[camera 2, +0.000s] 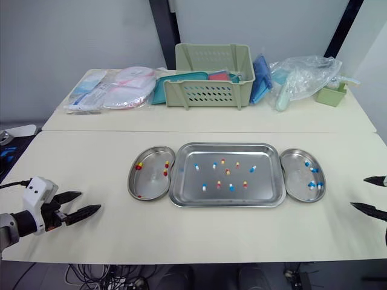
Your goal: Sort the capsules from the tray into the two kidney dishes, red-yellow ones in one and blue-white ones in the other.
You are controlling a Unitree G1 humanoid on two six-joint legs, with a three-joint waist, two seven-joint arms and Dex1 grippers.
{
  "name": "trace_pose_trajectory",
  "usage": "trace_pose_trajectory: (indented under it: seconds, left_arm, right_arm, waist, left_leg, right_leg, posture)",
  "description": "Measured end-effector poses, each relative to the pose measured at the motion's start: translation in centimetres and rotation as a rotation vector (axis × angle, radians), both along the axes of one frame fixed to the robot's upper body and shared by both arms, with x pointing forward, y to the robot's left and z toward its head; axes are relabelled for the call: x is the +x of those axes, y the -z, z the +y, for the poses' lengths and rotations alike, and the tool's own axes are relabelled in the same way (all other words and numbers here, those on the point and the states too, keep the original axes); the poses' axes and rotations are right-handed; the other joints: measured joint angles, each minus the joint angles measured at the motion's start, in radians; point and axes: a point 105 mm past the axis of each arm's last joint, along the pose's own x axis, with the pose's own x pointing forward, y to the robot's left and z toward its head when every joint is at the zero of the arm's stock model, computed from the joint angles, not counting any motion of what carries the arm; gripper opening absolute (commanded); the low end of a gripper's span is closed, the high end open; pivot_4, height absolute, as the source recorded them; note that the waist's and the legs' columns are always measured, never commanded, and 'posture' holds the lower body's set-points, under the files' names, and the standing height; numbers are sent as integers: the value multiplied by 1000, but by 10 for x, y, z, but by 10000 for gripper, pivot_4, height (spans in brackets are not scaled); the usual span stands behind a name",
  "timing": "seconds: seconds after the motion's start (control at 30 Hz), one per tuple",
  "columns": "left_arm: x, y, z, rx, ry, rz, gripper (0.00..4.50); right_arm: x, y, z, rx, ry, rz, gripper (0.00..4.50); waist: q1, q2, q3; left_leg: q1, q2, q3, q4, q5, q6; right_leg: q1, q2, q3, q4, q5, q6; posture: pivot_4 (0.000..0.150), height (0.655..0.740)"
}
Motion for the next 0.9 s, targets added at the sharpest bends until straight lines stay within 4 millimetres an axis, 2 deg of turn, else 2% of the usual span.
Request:
trace_pose_trajectory:
  seconds: [0.33, 0.4, 0.6, 0.77, 0.9]
  left_arm:
    - [-23, -5, 2, -34, 6, -13, 44838]
    - [-33, -10, -7, -54, 54, -58, 44838]
    - [-46, -13, -71, -158, 256, -142, 44838]
    - [-50, -13, -130, -273, 402, -180, 44838]
    - [-50, -12, -158, -328, 480, -241, 44838]
  right_arm:
    - [1, 2, 0, 6, 5, 2, 45000]
    - [0, 4, -4, 5, 20, 3, 45000]
    - [-9, 13, -11, -5, 46, 23, 45000]
    - [-27, 22, -8, 20, 55, 47, 45000]
    - [-41, 24, -8, 20, 74, 65, 45000]
  waist:
    - [-1, 0, 0]
    - [0, 0, 0]
    - [8, 0, 0]
    - [15, 0, 0]
    - [15, 2, -1]
  left_leg:
    - [0, 0, 0, 0, 0, 0]
    - [0, 0, 1, 0, 0, 0]
    - [0, 0, 1, 0, 0, 0]
    - [0, 0, 1, 1, 0, 0]
    - [1, 0, 2, 0, 0, 0]
  right_leg:
    - [0, 0, 0, 0, 0, 0]
    - [0, 0, 1, -1, 0, 0]
    - [1, 0, 1, -1, 0, 0]
    - [1, 0, 1, -1, 0, 0]
    - [2, 0, 2, -1, 0, 0]
  posture:
    - [1500, 7400]
    - [1500, 7400]
    - [1500, 7400]
    - [1500, 7400]
    - [1500, 7400]
